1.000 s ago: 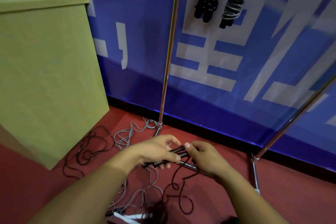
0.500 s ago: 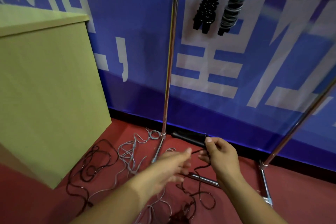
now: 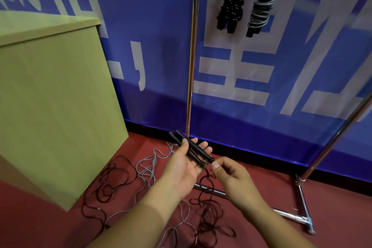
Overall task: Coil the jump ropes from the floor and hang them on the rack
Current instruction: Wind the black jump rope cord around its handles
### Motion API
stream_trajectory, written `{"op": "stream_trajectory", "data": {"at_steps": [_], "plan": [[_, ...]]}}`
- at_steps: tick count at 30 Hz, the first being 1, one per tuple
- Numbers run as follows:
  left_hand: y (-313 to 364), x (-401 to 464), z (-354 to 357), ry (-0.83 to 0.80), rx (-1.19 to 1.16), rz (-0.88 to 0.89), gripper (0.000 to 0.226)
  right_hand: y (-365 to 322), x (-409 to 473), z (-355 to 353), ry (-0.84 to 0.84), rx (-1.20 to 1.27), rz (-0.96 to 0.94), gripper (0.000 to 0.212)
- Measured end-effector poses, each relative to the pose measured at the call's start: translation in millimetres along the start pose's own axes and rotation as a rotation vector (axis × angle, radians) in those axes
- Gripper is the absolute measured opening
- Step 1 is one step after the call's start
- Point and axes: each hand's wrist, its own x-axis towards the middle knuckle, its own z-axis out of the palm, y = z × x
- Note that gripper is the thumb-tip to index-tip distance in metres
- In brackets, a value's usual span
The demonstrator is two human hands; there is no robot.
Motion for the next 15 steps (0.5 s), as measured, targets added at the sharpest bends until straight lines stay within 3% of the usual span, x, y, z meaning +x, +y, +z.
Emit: {"op": "stream_trajectory", "data": {"at_steps": [5, 10, 15], "plan": [[3.2, -3.8, -3.3, -0.031, -0.019, -0.006, 0.037, 4.0, 3.5, -0.6, -0.035, -0.079, -0.032, 0.022], [-2.7, 1.3, -6.9, -0.011, -0.004, 0.029, 0.022, 5.4, 2.4, 8.4, -0.138, 0.131, 0.093, 0.004], [-13.6, 4.2, -8.0, -0.04, 0.107, 0.061, 0.018, 7.5, 5.8, 5.8, -0.108, 0.171, 0.088, 0.007]]}}
